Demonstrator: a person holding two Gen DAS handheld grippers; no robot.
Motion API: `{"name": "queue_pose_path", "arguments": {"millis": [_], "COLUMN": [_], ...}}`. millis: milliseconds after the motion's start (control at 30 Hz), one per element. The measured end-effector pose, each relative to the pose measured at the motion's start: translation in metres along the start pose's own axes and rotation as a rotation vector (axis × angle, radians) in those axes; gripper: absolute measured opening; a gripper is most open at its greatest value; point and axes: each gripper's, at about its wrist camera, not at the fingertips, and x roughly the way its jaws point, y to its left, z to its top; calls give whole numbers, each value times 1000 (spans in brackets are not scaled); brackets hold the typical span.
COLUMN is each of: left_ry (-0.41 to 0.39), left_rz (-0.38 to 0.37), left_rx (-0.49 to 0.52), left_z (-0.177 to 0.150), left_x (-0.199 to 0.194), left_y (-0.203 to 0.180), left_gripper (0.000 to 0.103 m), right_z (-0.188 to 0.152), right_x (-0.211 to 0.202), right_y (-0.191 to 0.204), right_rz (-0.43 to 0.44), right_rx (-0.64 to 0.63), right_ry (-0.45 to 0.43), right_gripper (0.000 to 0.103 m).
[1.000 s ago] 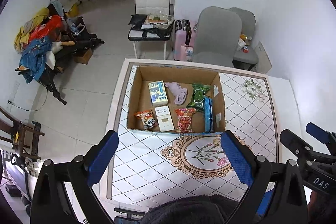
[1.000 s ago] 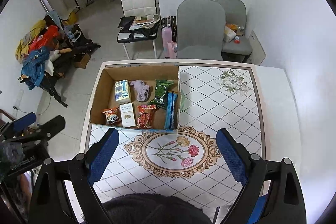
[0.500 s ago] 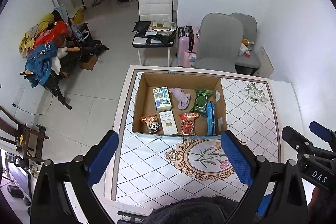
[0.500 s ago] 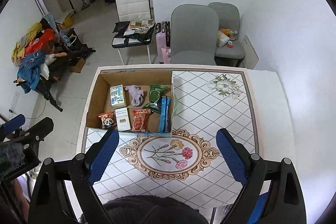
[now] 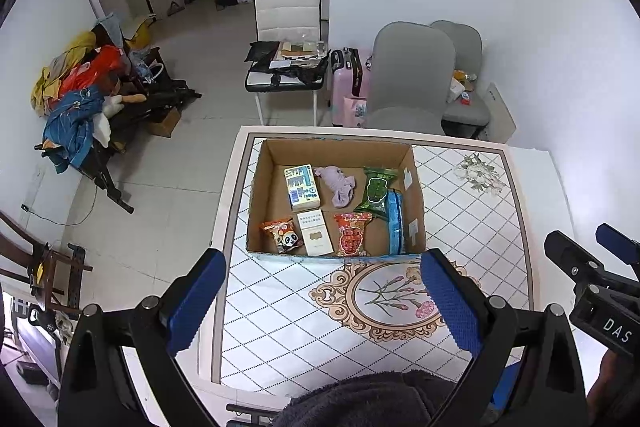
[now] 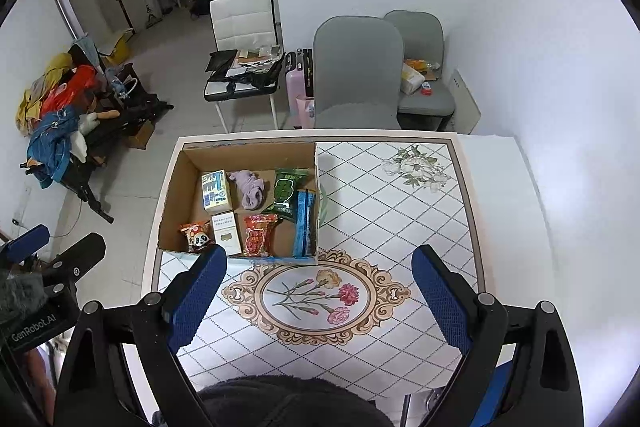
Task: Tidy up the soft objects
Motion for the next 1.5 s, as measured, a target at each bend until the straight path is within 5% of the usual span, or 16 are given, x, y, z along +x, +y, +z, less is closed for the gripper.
{"name": "queue_pose_path", "arguments": {"millis": [1500], "left_ry": [-8], "left_rz": [-7], "left_rx": [3], "left_z": [0], "left_x": [-4], "left_y": [-7], "left_gripper": [100], "right_z": [-6], "right_x": [-19], "right_y": [-6], "right_rz": [-12], "right_rx": [18], "right_ry": [-20], "right_gripper": [96]}}
